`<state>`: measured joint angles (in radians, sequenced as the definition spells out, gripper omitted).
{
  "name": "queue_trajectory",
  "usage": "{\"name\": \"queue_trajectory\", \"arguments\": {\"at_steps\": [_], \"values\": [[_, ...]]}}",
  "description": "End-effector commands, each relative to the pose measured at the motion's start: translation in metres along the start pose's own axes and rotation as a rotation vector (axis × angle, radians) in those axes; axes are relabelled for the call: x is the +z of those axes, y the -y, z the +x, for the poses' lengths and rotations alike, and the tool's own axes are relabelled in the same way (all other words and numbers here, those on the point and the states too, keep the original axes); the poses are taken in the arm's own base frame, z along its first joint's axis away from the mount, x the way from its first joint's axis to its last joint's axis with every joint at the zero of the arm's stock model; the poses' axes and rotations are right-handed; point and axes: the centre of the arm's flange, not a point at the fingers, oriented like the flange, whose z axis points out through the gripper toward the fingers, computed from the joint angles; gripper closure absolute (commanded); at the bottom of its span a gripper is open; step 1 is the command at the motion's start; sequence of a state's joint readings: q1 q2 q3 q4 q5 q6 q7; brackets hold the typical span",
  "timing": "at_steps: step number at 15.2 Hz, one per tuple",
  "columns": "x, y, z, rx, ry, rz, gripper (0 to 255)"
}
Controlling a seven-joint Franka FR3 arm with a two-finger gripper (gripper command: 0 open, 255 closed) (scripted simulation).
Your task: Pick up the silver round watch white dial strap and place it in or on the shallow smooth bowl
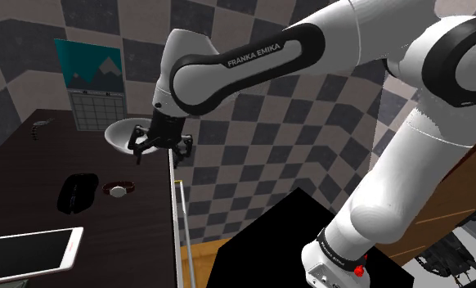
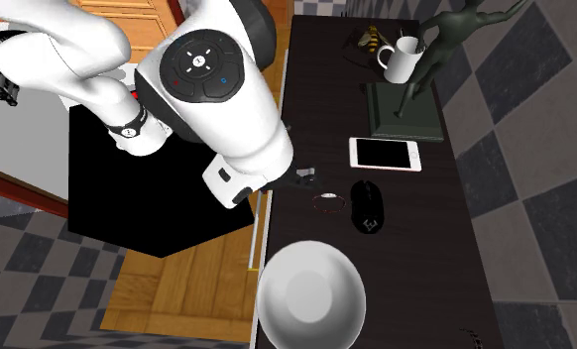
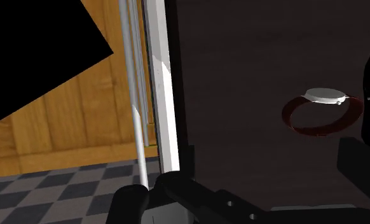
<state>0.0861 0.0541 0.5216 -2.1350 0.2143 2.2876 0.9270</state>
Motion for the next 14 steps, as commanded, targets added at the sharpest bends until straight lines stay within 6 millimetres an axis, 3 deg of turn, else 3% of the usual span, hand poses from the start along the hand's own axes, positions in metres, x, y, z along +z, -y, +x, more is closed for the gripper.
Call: {"name": "queue_trajectory", "arguments": {"at_steps": [1,3,10,14], "values": [[0.018,0.022,0.003,0.023,0.003,0.017,0],[0.029,0.039,0.008,0.041,0.005,0.03,0],[0.066,0.041,0.008,0.041,0.005,0.03,0],[0.069,0.041,0.008,0.041,0.005,0.03,0]]}}
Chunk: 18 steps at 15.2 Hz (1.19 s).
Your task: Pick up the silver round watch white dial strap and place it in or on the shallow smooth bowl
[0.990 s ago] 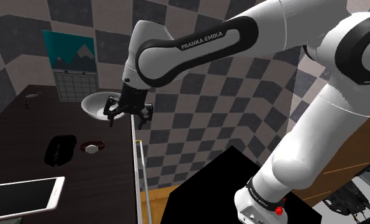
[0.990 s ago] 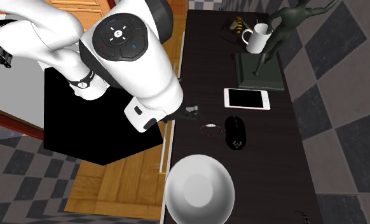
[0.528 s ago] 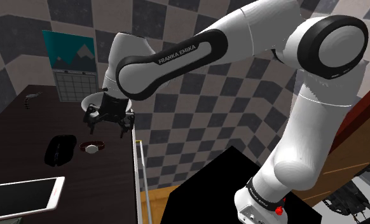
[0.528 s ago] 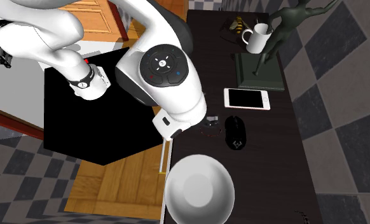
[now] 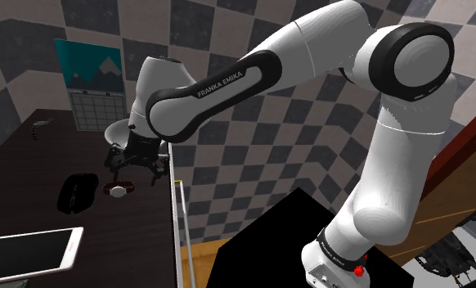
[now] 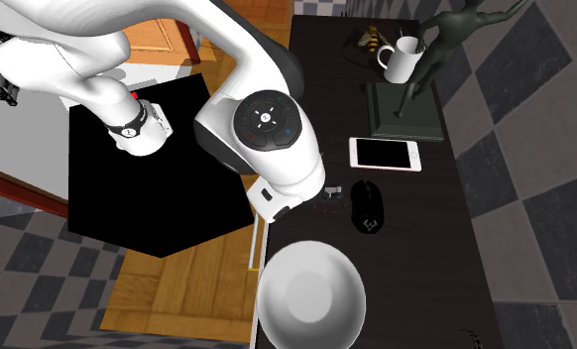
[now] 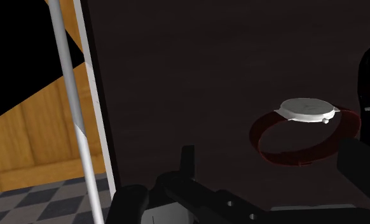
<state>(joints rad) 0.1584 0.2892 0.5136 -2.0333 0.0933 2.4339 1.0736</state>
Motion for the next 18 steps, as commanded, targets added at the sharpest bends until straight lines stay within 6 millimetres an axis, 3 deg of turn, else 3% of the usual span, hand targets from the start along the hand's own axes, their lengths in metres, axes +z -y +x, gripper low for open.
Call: {"name": "queue_trajectory", "arguments": {"at_steps": [1,4,5,14,18], "values": [[0.0,0.0,0.0,0.0,0.0,0.0,0],[0.0,0.0,0.0,0.0,0.0,0.0,0],[0.0,0.0,0.0,0.0,0.0,0.0,255],[0.0,0.0,0.0,0.0,0.0,0.0,255],[-0.02,0.005,-0.003,0.0,0.0,0.0,255]]}}
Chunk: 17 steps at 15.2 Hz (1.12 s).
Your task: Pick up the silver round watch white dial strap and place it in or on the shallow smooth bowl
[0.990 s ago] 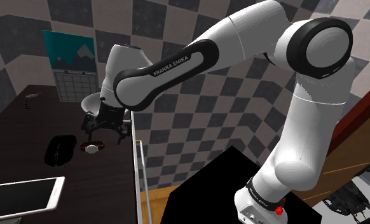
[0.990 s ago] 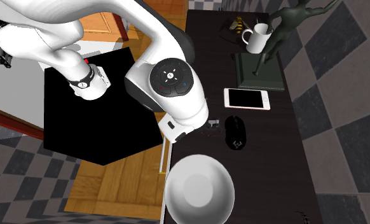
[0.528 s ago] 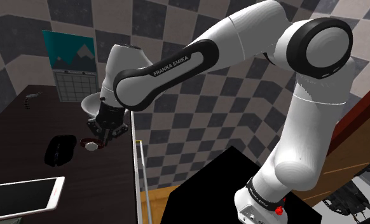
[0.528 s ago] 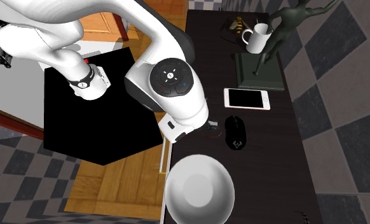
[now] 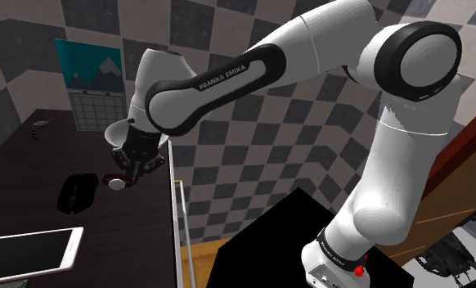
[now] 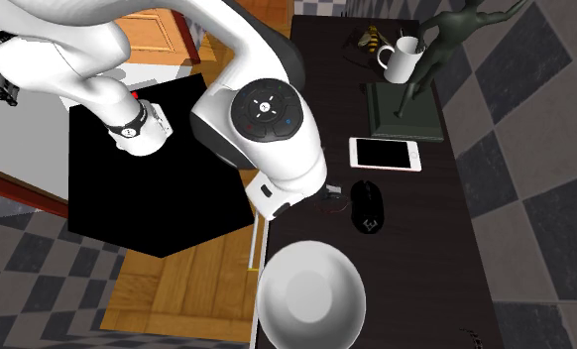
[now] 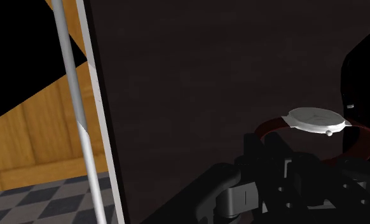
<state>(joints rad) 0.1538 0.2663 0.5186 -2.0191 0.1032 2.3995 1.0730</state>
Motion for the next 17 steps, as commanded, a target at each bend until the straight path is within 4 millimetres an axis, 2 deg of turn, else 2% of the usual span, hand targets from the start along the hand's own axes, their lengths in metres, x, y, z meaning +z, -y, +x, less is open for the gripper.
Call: {"name": "queue_trajectory", "arguments": {"at_steps": [1,17], "values": [[-0.01,0.002,-0.001,0.0,0.0,0.0,255],[-0.092,0.02,-0.011,0.0,0.0,0.0,255]]}}
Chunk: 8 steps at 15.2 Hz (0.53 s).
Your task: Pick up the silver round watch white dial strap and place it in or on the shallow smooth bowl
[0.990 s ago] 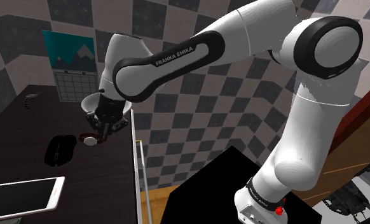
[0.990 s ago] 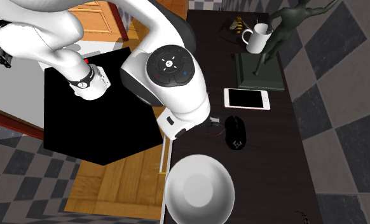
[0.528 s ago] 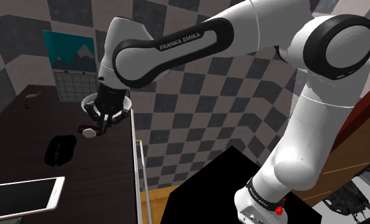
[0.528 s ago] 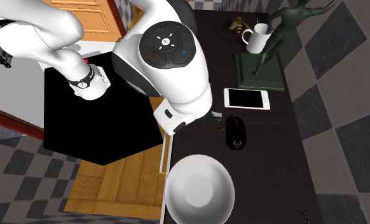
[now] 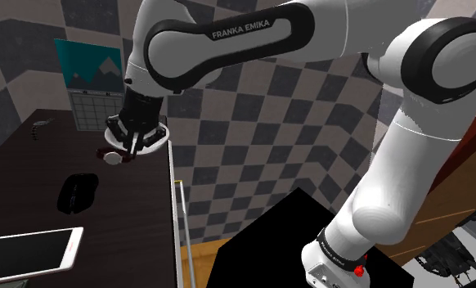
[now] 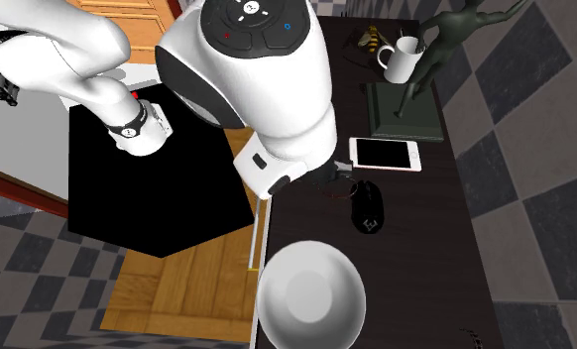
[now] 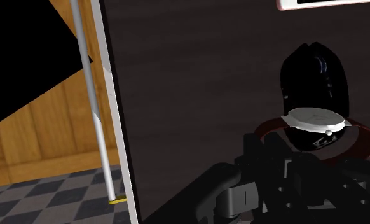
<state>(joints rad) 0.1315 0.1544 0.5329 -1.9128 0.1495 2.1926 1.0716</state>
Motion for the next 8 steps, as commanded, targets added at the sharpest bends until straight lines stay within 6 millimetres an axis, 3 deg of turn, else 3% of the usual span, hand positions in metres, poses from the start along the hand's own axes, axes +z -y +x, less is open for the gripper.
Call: {"name": "queue_trajectory", "arguments": {"at_steps": [1,5,8], "values": [[-0.01,0.002,-0.001,0.0,0.0,0.0,255],[-0.031,0.007,-0.004,0.0,0.0,0.0,255],[-0.039,0.003,0.035,0.0,0.0,0.0,255]]}}
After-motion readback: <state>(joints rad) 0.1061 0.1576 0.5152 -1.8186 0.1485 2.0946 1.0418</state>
